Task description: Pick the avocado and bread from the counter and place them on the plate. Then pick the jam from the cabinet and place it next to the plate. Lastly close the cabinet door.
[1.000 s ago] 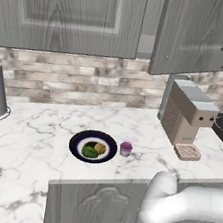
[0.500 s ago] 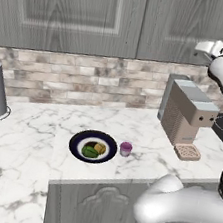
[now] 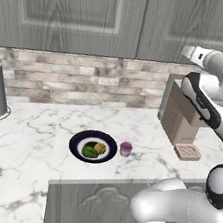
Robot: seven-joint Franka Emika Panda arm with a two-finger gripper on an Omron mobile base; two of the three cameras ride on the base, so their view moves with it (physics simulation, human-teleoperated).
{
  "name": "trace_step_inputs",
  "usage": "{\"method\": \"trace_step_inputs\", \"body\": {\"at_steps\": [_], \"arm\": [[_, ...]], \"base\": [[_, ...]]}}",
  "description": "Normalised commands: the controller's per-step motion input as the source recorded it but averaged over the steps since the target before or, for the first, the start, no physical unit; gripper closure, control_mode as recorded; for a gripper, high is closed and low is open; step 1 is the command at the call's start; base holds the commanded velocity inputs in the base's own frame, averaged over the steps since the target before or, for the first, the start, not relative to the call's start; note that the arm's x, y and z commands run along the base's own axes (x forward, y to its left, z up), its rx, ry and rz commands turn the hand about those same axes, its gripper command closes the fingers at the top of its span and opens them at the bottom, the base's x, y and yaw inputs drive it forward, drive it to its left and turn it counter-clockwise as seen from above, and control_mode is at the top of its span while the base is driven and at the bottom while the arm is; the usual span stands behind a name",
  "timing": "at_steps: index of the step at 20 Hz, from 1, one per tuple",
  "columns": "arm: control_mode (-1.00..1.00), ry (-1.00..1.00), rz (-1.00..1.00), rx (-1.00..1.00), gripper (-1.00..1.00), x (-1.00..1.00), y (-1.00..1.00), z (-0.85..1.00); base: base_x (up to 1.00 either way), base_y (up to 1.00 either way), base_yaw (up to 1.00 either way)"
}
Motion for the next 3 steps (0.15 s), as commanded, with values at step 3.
{"method": "trace_step_inputs", "body": {"at_steps": [3], "arm": [[-1.00, -0.06, -0.29, -0.44, -1.00, 1.00, 1.00, -0.61]], "base": [[0.00, 0.00, 0.00]]}}
